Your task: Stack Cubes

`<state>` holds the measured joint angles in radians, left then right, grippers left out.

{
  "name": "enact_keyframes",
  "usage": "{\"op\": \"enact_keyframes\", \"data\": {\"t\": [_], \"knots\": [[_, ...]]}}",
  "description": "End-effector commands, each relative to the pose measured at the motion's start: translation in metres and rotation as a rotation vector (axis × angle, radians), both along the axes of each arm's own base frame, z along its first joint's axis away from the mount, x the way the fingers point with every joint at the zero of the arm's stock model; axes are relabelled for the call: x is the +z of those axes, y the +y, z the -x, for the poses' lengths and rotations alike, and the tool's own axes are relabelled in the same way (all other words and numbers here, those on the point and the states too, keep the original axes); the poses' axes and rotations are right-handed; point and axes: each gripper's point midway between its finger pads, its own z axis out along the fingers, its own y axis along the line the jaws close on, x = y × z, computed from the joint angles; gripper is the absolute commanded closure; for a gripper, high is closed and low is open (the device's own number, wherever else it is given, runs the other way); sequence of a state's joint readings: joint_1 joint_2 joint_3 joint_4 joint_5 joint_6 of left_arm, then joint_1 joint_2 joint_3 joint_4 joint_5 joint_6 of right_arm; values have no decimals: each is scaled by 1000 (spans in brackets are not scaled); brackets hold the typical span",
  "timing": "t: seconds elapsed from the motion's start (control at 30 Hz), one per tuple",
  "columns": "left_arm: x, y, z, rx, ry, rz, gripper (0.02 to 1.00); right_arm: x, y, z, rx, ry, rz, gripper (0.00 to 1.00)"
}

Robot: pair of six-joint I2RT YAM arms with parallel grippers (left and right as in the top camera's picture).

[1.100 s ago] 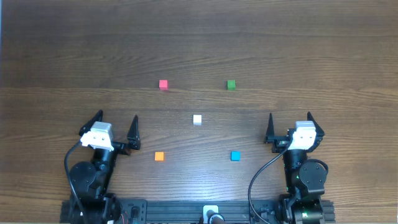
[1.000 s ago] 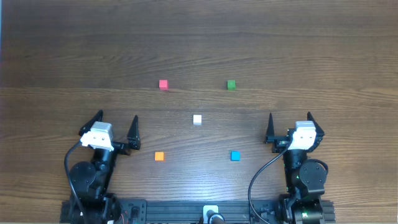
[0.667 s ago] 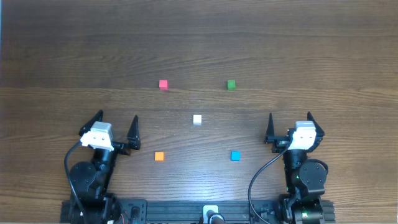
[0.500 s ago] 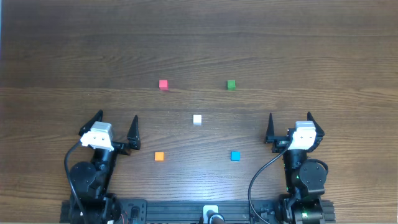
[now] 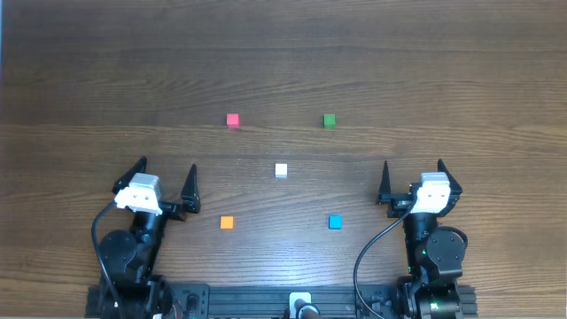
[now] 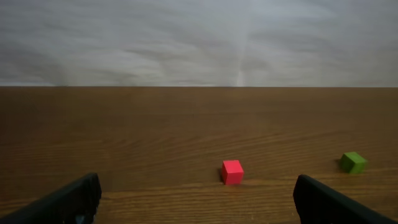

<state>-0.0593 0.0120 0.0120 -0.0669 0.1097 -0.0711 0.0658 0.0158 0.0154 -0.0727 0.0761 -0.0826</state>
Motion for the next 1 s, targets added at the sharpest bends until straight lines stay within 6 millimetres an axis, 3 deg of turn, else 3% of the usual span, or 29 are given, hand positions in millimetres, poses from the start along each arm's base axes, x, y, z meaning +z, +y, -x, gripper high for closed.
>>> {"op": "enact_keyframes", "data": {"t": [0.03, 0.37, 0.57, 0.83, 1.0], "knots": [[-2, -1, 0, -8, -1, -11, 18, -2, 1, 0, 9, -2, 0, 9], [-3, -2, 0, -12, 4, -6, 18, -2, 1, 0, 9, -2, 0, 9], [16, -8, -7, -28, 48, 84, 20, -2, 1, 0, 9, -2, 0, 9], [86, -34, -62, -64, 334, 137, 20, -2, 1, 0, 9, -2, 0, 7], [95, -63, -114, -85, 608, 114, 20, -2, 1, 0, 9, -2, 0, 7]]}}
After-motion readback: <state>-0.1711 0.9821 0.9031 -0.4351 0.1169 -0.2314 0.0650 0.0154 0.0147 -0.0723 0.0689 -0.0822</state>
